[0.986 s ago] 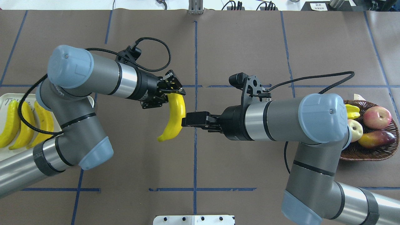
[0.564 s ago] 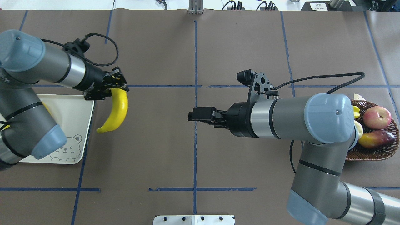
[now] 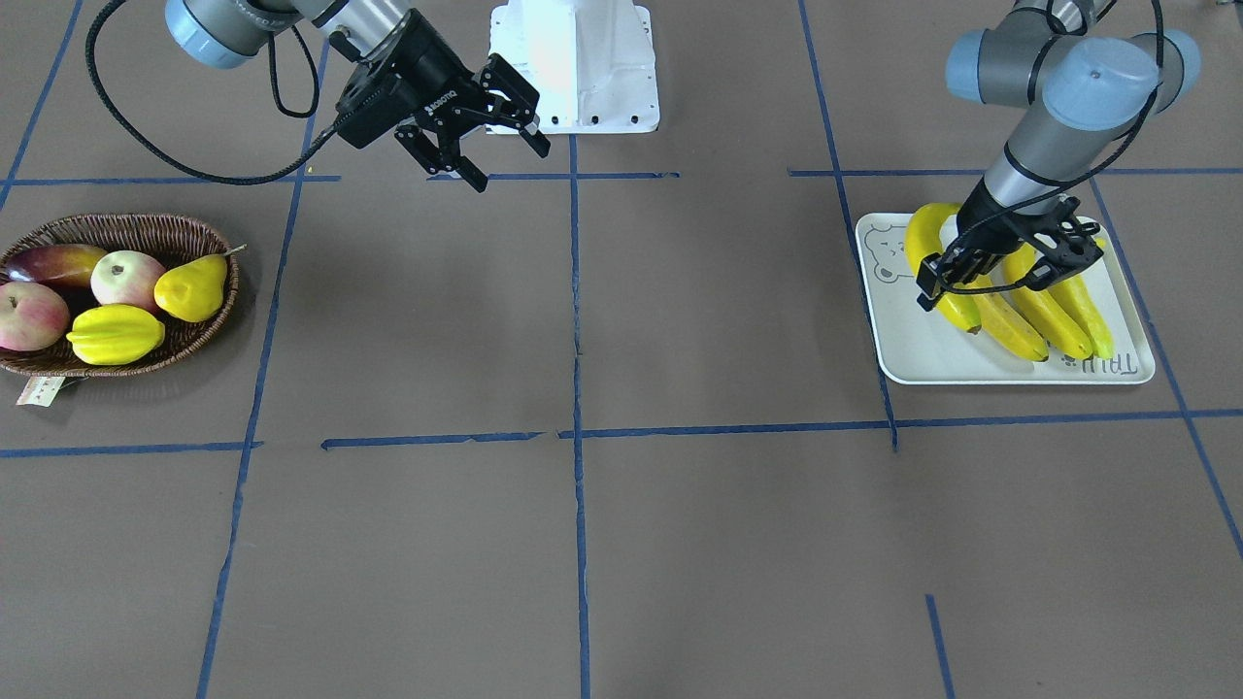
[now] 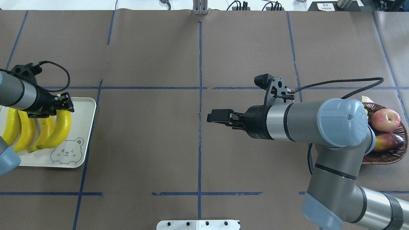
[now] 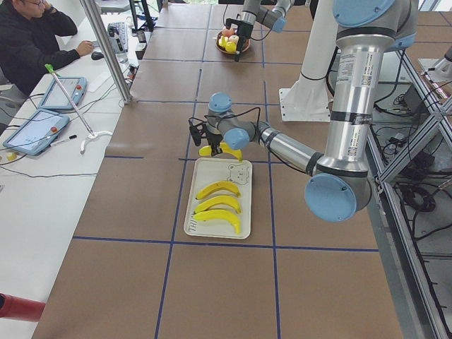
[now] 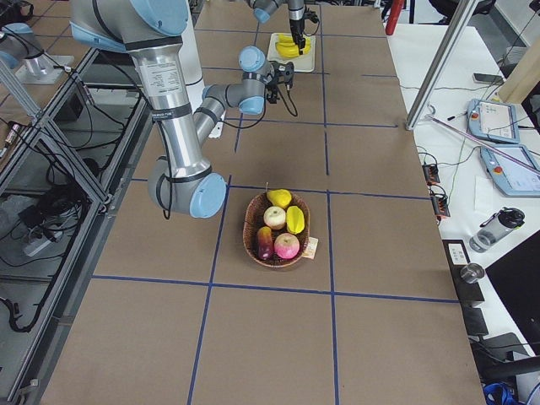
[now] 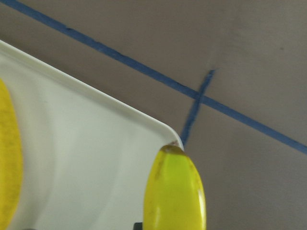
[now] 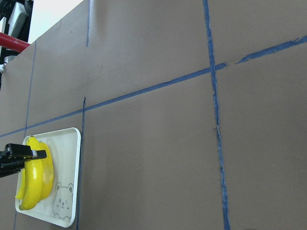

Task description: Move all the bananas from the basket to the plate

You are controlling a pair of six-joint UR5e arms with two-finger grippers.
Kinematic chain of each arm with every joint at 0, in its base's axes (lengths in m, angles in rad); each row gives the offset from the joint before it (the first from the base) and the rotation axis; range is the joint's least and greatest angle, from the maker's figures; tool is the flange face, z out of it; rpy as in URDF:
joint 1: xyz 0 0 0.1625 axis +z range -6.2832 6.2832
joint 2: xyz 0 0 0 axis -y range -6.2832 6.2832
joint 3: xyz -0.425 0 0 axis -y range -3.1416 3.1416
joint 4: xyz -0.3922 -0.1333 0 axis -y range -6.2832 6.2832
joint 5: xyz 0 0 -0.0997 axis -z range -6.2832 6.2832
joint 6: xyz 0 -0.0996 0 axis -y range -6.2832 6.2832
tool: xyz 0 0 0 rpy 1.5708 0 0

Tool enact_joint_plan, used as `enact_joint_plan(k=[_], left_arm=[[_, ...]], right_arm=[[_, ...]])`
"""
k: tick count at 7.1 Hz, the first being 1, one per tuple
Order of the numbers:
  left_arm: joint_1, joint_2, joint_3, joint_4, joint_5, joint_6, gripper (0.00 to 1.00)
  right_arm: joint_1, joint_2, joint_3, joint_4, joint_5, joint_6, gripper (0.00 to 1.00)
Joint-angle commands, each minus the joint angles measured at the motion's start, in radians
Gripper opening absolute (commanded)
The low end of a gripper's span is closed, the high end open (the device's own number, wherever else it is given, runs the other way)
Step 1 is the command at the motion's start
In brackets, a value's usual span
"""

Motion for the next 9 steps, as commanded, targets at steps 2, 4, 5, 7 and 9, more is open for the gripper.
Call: enact_joint_plan(k=[2, 4, 5, 7, 9], left_arm=[[0.007, -0.013, 0.063, -0.001, 0.023, 0.012, 0.0], [0.012, -0.029, 0.066, -0.001, 0.015, 0.009, 0.41], [0.03, -0.029, 0.066, -0.003, 0.021, 0.012, 0.99], [0.032, -0.027, 0.064, -0.003, 0.021, 0.021, 1.0], [0.015, -0.014, -0.026, 0.014, 0.0, 0.074, 1.0]], right_arm=[[0.002, -0.005, 0.004, -0.02, -0.001, 0.0, 1.0], [0.019, -0.008, 0.004, -0.02, 0.002, -0.002, 1.0], [0.022, -0.01, 0.004, -0.021, 0.003, -0.002, 1.0], [0.045, -0.002, 0.01, -0.078, 0.013, -0.003, 1.0], [0.153, -0.011, 0.039, -0.256, 0.084, -0.049, 1.0]])
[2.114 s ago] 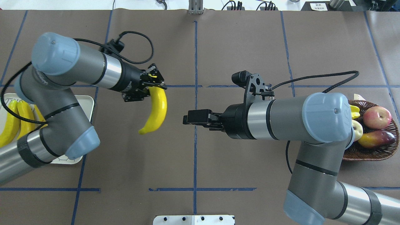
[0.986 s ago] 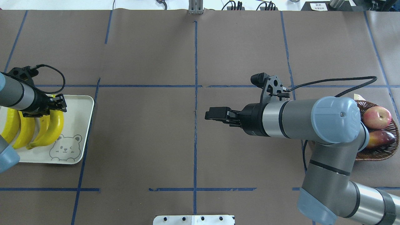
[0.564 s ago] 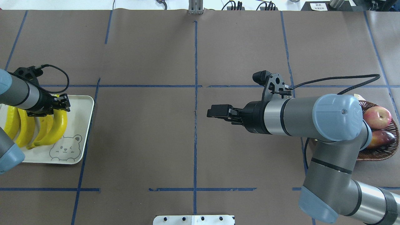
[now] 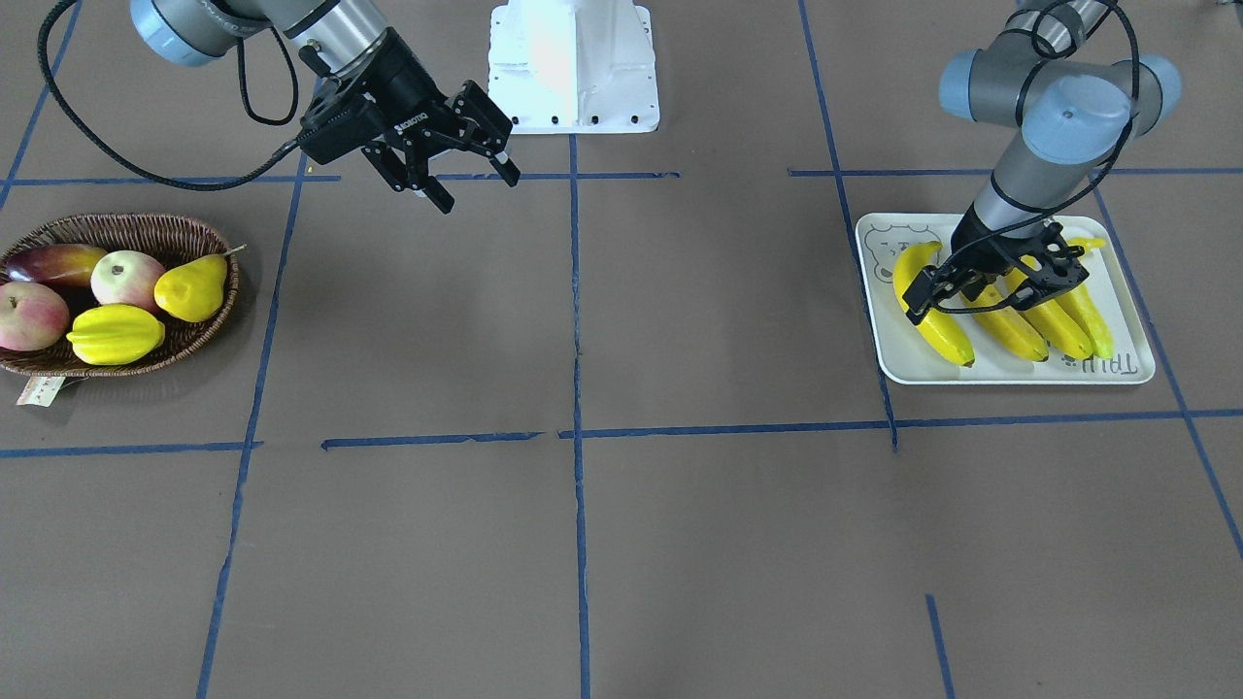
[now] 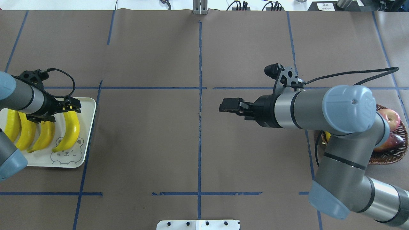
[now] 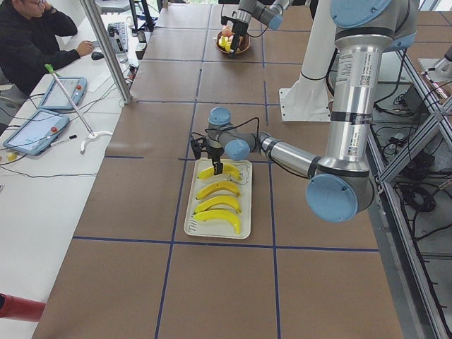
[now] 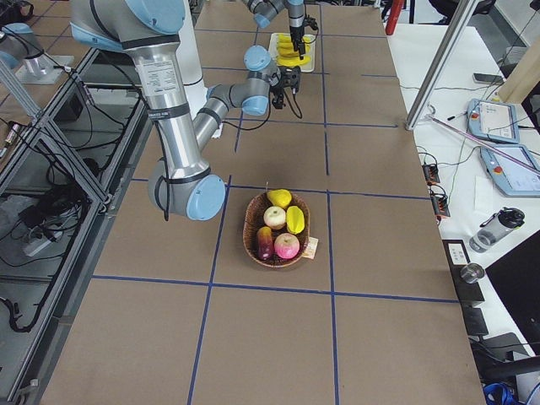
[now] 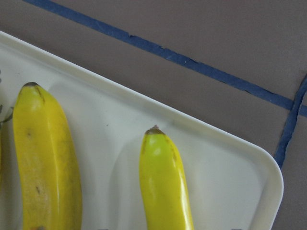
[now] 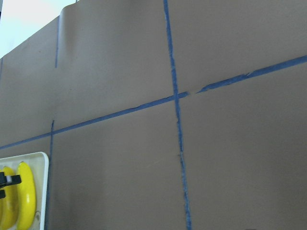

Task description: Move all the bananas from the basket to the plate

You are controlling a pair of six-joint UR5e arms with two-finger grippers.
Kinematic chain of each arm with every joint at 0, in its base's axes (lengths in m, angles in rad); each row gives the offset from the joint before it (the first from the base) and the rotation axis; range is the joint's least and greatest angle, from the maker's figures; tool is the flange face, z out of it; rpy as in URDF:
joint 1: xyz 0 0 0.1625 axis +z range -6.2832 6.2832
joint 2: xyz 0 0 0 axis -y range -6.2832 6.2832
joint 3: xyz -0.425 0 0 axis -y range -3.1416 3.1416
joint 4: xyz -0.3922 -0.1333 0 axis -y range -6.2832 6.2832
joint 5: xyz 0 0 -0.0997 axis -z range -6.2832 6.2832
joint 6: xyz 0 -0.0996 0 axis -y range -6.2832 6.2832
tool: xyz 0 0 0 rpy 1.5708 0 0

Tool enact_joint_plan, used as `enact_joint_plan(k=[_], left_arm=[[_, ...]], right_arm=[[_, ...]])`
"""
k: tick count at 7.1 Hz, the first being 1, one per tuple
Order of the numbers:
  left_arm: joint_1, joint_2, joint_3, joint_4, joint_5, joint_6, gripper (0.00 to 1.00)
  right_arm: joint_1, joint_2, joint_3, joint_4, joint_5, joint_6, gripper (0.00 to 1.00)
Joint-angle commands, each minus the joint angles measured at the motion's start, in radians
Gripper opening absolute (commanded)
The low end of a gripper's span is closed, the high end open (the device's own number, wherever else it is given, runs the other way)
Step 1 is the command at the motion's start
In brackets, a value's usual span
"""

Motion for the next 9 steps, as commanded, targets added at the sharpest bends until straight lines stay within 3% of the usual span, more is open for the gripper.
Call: enact_joint_plan(k=[1, 3, 4, 5, 6, 8, 9], left_arm=[[-0.081, 0.017, -0.084, 0.047, -0.047, 0.117, 1.0], [-0.207, 0.022, -0.146, 0.276, -0.063, 0.5, 1.0], [-0.294, 0.023, -0.159, 0.378, -0.083, 0.713, 1.0], [-0.43, 0.023, -0.144, 0.461, -0.148, 0.919, 1.0], [-0.539, 0.028, -0.121, 0.539, -0.212, 1.103, 1.0], [-0.711, 0.04, 0.021, 0.584, -0.341, 1.363, 1.0], [-0.75, 0.099, 0.074, 0.568, -0.401, 1.405, 1.0]], right_arm=[[0.145, -0.003, 0.053, -0.29, 0.145, -0.213, 1.0], [0.33, -0.045, 0.102, -0.552, 0.269, -0.649, 1.0], [0.483, -0.109, 0.09, -0.592, 0.404, -0.866, 1.0], [0.646, -0.192, 0.029, -0.591, 0.545, -1.109, 1.0], [0.779, -0.25, -0.053, -0.593, 0.61, -1.352, 1.0], [0.936, -0.353, -0.173, -0.591, 0.623, -1.664, 1.0], [0.999, -0.418, -0.245, -0.579, 0.711, -1.713, 1.0]])
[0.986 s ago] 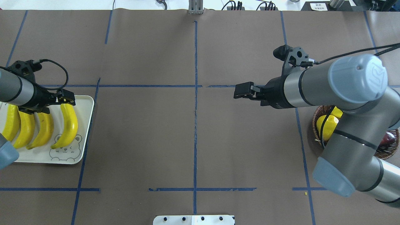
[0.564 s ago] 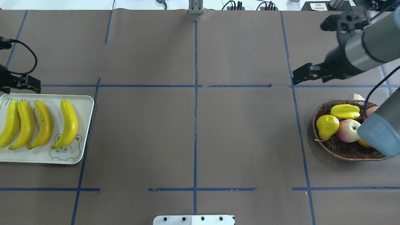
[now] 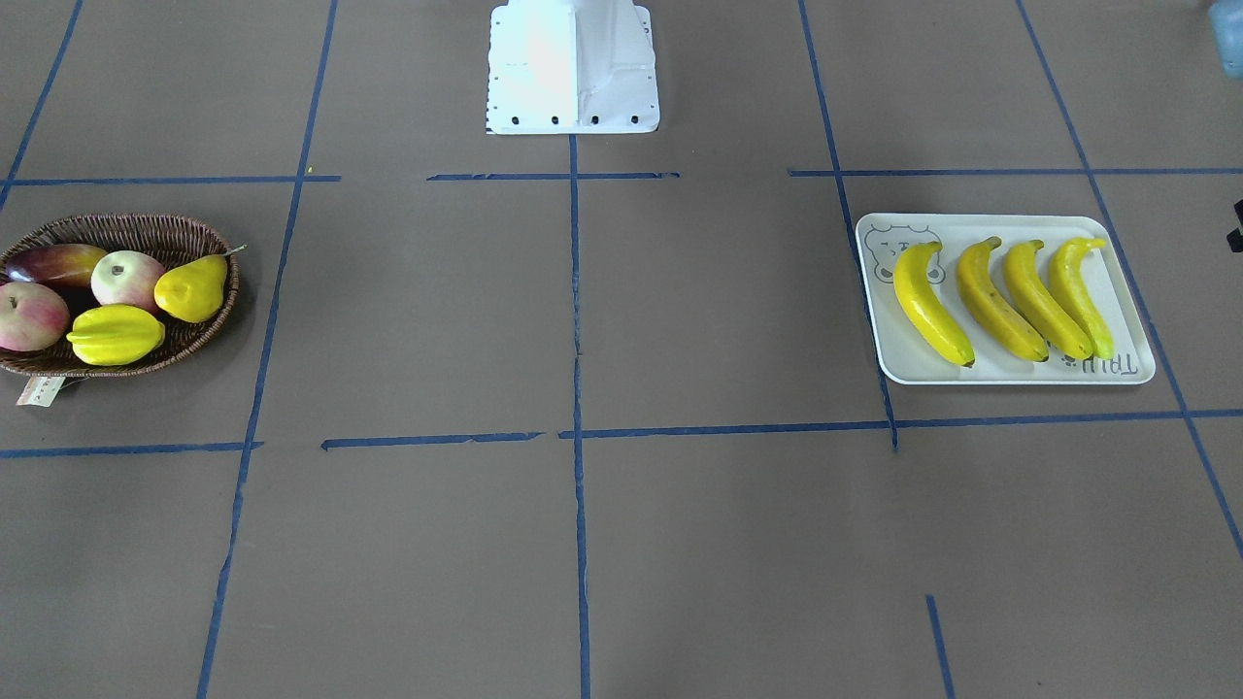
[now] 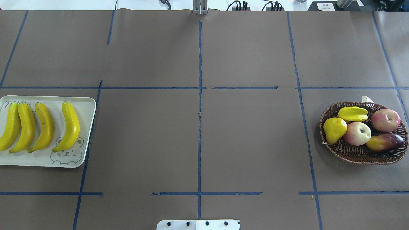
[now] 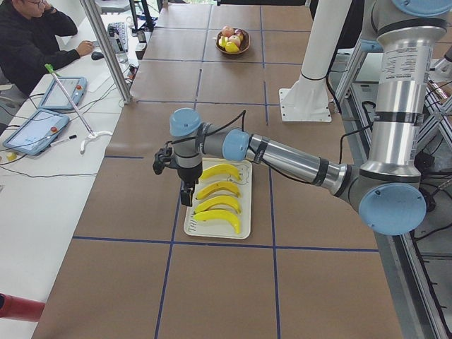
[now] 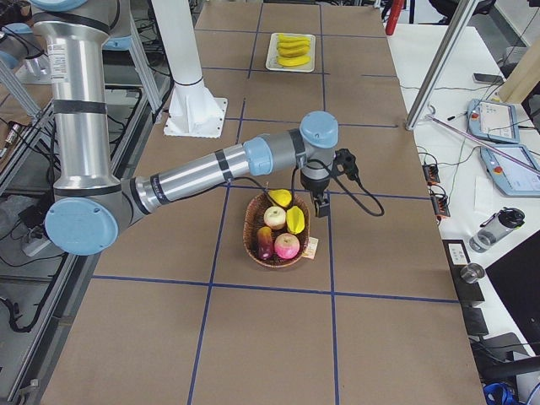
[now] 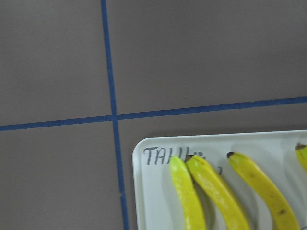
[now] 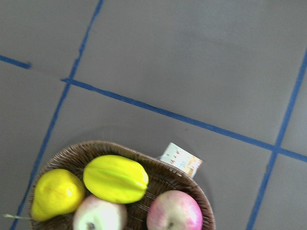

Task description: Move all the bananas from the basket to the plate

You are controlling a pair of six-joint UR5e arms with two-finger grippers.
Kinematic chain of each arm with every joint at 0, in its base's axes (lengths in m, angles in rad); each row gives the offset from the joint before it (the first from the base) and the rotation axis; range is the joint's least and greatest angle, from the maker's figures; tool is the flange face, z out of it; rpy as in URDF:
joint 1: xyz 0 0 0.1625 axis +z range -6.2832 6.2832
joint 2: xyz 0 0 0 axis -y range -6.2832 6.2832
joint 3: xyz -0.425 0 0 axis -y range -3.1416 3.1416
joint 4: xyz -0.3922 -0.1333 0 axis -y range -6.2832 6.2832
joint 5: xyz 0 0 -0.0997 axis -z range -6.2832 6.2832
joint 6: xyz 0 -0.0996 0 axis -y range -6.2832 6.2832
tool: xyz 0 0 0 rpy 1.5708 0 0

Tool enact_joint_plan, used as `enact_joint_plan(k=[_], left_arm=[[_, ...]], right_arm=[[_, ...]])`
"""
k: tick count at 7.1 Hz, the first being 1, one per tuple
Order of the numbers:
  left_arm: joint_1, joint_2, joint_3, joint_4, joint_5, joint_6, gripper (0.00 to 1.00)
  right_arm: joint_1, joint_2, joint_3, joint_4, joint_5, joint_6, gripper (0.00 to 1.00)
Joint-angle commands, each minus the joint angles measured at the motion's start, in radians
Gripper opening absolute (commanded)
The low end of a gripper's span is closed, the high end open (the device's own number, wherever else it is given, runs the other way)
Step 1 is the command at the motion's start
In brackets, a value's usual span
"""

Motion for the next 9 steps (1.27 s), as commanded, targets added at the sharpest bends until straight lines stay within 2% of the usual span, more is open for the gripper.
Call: enact_joint_plan(k=[1, 3, 5, 7, 9], left_arm=[[-0.065, 0.073, 0.089, -0.011, -0.092, 0.086, 1.0], [-0.068, 0.081, 0.114, -0.021, -0.099, 0.089, 1.0], [-0.069, 0.076, 0.113, -0.027, -0.096, 0.081, 1.0], [-0.07, 0.075, 0.111, -0.04, -0.096, 0.078, 1.0], [-0.072, 0.073, 0.106, -0.04, -0.096, 0.077, 1.0]], right_arm=[[0.128, -0.067, -0.119, 0.01, 0.107, -0.101, 1.0], [0.144, -0.056, -0.121, 0.012, 0.086, -0.101, 1.0], [0.147, -0.073, -0.159, 0.009, 0.018, -0.097, 1.0], [0.161, -0.073, -0.229, 0.01, 0.018, -0.098, 1.0], [0.178, -0.075, -0.242, 0.009, 0.018, -0.093, 1.0]])
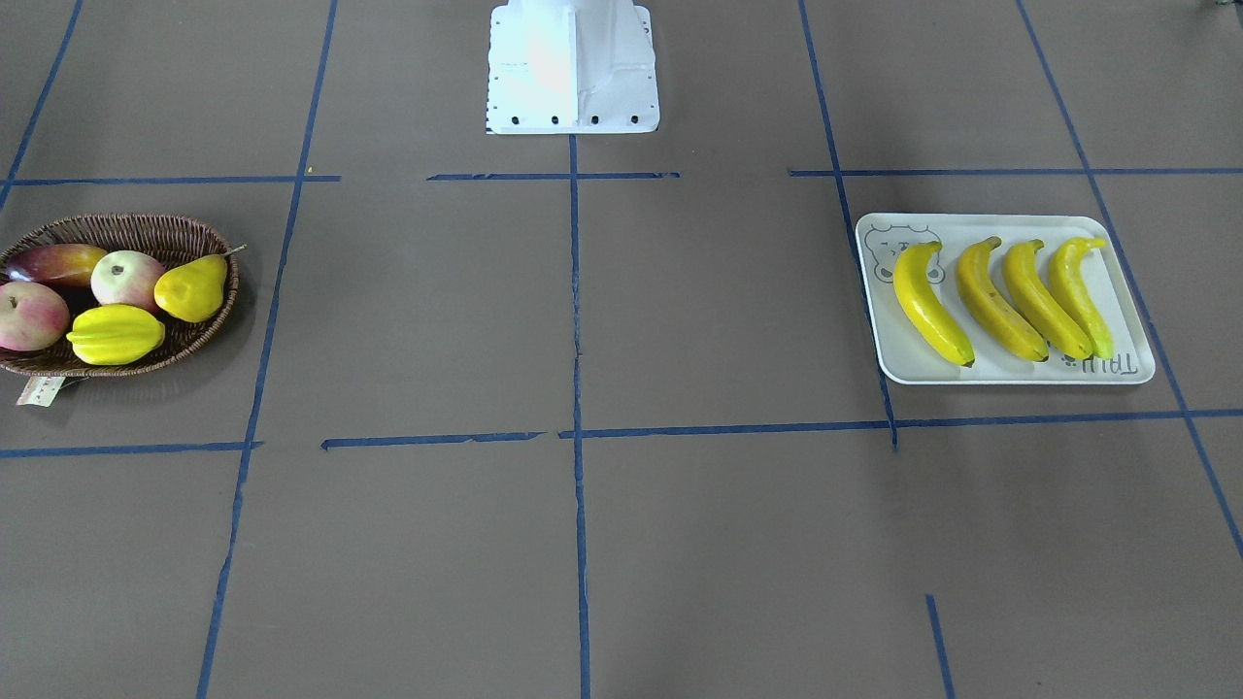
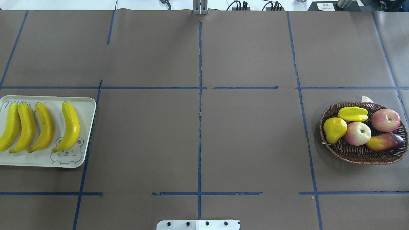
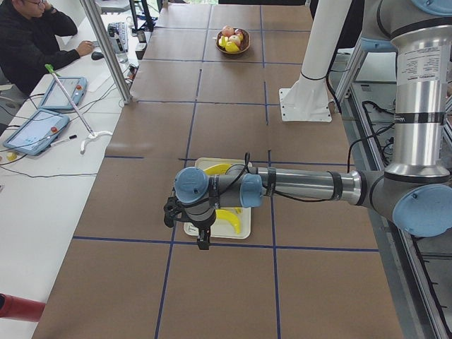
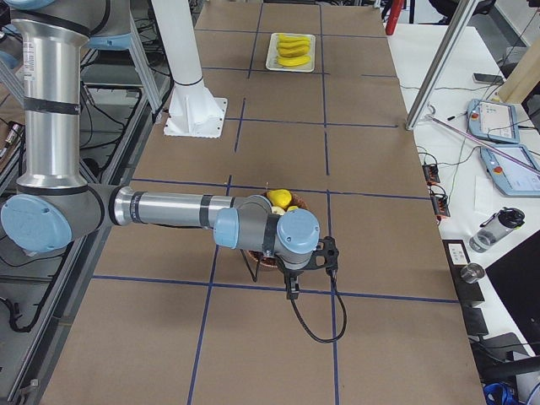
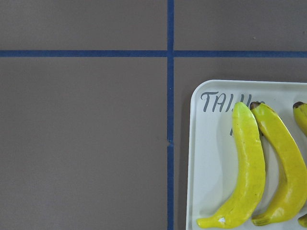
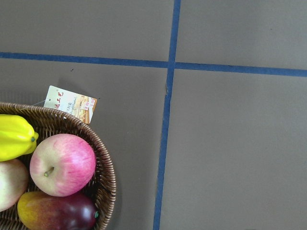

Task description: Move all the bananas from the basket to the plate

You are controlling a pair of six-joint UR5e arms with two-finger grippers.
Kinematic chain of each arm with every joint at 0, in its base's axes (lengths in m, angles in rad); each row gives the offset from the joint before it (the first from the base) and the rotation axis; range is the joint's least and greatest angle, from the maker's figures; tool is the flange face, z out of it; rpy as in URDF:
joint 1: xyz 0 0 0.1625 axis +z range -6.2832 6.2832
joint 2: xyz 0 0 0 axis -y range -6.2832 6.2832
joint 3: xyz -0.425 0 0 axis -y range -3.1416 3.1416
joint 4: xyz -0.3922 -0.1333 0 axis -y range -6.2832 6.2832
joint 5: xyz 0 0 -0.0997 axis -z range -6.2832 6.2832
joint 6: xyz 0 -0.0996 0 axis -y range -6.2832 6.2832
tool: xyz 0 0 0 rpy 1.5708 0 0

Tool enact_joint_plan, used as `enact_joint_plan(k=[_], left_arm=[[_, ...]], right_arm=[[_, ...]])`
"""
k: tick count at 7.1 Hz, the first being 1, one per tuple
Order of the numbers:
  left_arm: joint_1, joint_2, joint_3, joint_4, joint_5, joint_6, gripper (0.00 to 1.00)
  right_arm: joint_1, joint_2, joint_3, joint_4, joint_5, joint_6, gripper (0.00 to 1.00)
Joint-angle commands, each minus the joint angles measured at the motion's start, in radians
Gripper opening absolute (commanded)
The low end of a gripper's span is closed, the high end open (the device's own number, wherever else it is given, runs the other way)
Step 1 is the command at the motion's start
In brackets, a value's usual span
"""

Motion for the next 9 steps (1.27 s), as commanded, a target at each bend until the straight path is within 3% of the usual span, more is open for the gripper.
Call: enact_joint_plan(k=[1, 9], left_arm=[[-0.001, -0.003, -0.002, -0.001, 0.0, -0.002, 1.0], [-0.001, -0.01, 0.006, -0.001, 0.0, -0.002, 1.0]], right_arm=[[0.036, 0.001, -0.007, 0.0, 0.002, 0.003, 1.0], [0.049, 0.015, -0.001, 0.001, 0.004, 0.003, 1.0]])
